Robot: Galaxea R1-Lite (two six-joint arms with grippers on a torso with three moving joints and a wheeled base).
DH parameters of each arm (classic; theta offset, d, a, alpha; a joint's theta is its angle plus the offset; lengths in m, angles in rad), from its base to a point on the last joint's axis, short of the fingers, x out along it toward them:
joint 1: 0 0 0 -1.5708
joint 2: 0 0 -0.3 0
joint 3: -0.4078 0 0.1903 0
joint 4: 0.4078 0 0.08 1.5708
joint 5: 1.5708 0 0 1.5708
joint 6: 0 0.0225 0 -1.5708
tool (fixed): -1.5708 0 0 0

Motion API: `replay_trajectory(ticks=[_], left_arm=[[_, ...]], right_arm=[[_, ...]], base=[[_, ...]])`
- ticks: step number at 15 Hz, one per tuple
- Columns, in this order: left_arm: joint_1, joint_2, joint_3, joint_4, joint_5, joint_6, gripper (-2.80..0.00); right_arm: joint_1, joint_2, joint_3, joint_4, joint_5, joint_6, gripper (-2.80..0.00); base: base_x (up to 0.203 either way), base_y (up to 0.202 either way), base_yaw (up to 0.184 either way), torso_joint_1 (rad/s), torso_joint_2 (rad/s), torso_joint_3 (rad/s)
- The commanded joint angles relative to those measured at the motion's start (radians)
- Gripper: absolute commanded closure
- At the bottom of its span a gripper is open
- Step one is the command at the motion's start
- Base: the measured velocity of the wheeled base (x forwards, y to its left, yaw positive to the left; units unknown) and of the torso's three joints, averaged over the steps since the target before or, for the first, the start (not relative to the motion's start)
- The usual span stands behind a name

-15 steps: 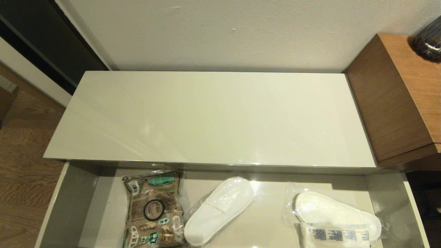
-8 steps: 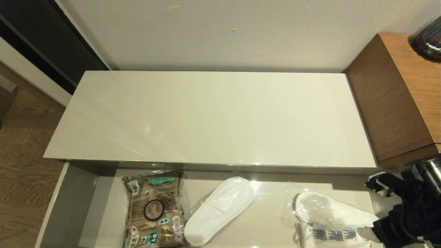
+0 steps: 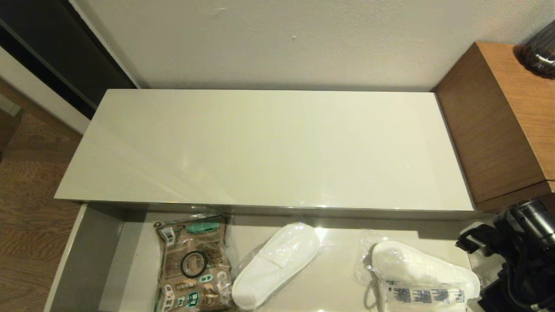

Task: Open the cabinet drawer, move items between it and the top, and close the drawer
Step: Take out the tissue from the drawer

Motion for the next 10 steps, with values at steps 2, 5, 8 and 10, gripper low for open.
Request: replay_trajectory(ticks=[2,5,8,10], left_arm=[[0.000,0.001,0.001,0.000,0.000,0.001,0.00],[0.000,0.001,0.001,0.000,0.000,0.001,0.00],[0.000,0.001,-0.001,0.000,0.000,0.001,0.00],[0.000,0.001,0.001,0.000,0.000,0.001,0.00]], right_arm=[[0.158,-0.013,-0.001,0.006,0.004,-0.007,-2.80],[0.187,0.021,0.044,-0.020,0.047,-0.005,-2.80],[0.187,0.086,0.090,-0.178,0.064,0.001,-2.80],[0.186,0.168,0.093,-0.296,0.061,0.006,-2.80]], base=[[0.000,0.000,0.000,0.000,0.00,0.000],[0.000,0.000,0.000,0.000,0.00,0.000],[0.000,0.000,0.000,0.000,0.00,0.000],[0.000,0.000,0.000,0.000,0.00,0.000]])
